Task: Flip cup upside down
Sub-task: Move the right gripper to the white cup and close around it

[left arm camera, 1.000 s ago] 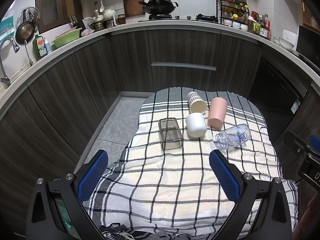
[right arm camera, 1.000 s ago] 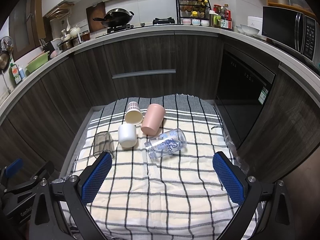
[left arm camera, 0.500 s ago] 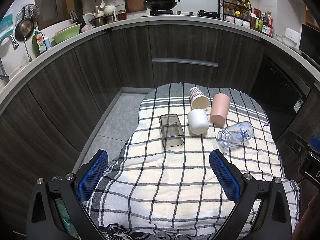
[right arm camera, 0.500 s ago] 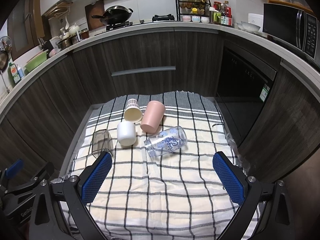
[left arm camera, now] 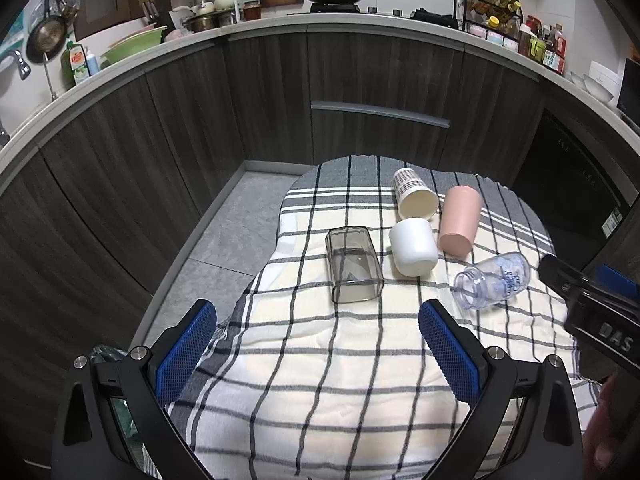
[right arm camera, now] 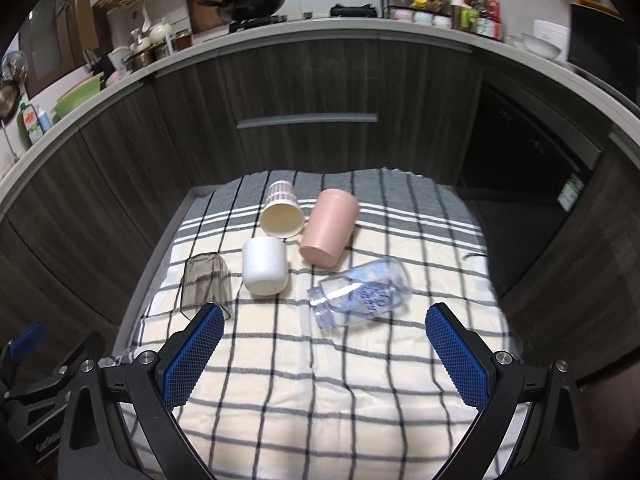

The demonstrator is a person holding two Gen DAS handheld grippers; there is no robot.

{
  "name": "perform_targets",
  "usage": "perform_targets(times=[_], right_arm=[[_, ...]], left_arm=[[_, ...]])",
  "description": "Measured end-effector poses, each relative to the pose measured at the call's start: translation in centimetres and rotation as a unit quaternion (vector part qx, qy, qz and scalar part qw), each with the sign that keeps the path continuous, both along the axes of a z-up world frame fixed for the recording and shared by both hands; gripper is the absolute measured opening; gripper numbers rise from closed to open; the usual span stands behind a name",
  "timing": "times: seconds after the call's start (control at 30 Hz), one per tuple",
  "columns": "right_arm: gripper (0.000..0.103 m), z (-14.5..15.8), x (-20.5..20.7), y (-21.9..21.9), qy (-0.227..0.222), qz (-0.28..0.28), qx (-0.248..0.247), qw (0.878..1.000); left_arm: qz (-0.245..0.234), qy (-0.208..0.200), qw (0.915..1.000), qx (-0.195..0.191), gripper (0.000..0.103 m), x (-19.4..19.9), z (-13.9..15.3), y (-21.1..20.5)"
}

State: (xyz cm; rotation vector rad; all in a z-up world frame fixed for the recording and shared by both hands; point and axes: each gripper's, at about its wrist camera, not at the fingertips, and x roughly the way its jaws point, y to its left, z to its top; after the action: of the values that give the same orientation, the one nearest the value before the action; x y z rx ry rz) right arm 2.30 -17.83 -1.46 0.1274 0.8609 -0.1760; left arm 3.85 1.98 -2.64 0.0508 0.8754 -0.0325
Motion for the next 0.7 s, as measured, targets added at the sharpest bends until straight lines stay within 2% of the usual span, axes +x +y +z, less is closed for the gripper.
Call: perform_targets(times=[0.3,0.5,0.7], right_arm=[[0.097,-4.7,8.0,2.3,0.038,0.037,0.007,0.999],[0.085,-8.7,13.1,3.7,0.079,0.055,0.015,0.995],[0.083,-12.0,16.3,4.6,0.110,0.059,0.008,0.992]], left_arm=[[0.015,0.015,0.9998,-0.003,0.103,4.1,-3.2,1.7],[0.028,0.032,0.9991,-0.006,0.103,6.5,-5.4,2.7],[0.033,0.044,0.9984,-0.009,0.103,8.3,-7.4,2.9]])
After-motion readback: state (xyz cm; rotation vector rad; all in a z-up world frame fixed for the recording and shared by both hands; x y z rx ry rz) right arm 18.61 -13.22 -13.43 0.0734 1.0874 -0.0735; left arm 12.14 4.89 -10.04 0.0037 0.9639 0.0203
